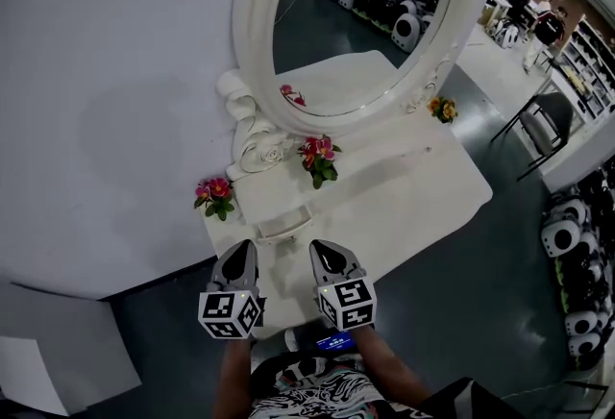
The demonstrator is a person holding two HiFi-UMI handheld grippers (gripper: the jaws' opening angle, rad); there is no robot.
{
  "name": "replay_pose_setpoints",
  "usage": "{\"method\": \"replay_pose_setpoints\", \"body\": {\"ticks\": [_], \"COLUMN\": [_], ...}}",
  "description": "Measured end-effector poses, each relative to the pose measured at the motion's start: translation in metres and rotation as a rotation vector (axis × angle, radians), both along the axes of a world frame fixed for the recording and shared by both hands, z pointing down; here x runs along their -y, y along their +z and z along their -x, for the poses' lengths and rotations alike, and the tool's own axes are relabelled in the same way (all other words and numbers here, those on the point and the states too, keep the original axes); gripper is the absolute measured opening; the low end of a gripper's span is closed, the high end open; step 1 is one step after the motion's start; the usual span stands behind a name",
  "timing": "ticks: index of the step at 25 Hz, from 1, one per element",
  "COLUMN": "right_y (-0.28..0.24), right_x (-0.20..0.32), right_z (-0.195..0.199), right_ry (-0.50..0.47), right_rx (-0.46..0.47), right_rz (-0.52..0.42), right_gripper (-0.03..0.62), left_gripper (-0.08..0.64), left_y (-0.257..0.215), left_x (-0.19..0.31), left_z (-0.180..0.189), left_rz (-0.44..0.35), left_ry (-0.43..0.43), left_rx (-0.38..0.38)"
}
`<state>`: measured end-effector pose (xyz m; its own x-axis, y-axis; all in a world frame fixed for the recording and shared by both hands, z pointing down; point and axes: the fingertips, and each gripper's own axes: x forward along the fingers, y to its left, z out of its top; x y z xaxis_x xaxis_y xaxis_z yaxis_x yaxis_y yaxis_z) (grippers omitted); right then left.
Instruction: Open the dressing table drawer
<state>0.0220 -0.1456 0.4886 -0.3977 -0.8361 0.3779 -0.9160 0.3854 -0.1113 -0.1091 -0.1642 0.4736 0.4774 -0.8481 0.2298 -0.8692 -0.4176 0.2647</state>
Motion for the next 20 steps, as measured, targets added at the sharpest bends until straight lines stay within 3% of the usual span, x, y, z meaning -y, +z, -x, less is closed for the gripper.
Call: {"method": "replay_pose_setpoints", "body": {"ticks": [20], "right_y": [-0.001], "right_x": [0.0], "right_z": [-0.011], "right_ry": [0.002], "right_rx": [0.015], "right_rz": [-0.001], "right_gripper": [0.002], "left_gripper": [0.002], "left_y": [0.002], "left_x": [0.0], "left_z": [-0.012], "left_rz": [0.007], "left_ry": [0.008], "left_rx": [0.005]}}
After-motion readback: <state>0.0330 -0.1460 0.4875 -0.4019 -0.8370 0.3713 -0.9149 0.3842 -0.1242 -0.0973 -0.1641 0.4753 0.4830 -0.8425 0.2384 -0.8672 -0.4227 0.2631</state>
